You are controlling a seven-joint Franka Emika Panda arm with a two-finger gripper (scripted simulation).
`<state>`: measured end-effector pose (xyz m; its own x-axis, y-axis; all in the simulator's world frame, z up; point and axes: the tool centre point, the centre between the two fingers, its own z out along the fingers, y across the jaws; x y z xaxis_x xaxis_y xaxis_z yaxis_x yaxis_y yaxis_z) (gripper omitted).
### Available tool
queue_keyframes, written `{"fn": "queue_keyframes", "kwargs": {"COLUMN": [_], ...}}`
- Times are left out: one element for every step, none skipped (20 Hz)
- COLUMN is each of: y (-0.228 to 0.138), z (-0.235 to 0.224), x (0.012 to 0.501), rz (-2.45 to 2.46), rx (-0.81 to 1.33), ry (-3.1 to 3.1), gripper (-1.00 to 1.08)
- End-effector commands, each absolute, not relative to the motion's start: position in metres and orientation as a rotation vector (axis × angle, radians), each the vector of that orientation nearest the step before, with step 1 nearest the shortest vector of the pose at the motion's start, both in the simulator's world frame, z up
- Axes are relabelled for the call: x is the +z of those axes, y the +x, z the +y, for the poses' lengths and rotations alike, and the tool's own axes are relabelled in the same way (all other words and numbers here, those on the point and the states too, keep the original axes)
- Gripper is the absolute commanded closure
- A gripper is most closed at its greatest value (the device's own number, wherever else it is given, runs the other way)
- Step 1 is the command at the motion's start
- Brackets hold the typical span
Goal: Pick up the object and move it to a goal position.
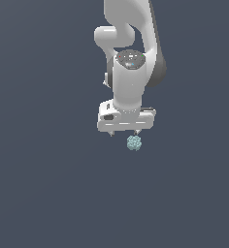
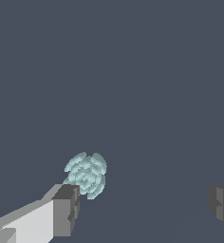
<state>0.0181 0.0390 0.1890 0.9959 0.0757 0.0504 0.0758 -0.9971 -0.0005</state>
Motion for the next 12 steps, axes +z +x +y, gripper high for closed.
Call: {"fn": "queue_keyframes", "kwargs": {"y": [0.018, 0.018, 0.018, 0.018, 0.019, 0.019, 0.02, 0.02, 0.021, 0.021, 0.021, 0.022], "z": [0.039, 0.039, 0.04, 0.042, 0.044, 0.047, 0.05, 0.053, 0.055, 0.057, 0.057, 0.058], "x": [0.189, 0.189, 0.189, 0.188, 0.188, 0.187, 0.186, 0.186, 0.186, 0.186, 0.187, 0.187], "rz": [-0.119, -0.119, -0.12, -0.121, -0.123, -0.125, -0.128, -0.13, -0.133, -0.135, -0.137, -0.137], "rx": [-0.079, -0.079, -0.079, -0.078, -0.077, -0.076, -0.075, -0.074, -0.074, -0.073, -0.074, -0.074], "ry": [-3.136, -3.136, -3.135, -3.133, -3.131, -3.129, -3.125, -3.122, -3.12, -3.118, -3.117, -3.117], "gripper": [-0.92, -0.92, -0.92, -0.92, -0.92, -0.92, -0.92, -0.92, -0.92, -0.92, -0.92, -0.92]}}
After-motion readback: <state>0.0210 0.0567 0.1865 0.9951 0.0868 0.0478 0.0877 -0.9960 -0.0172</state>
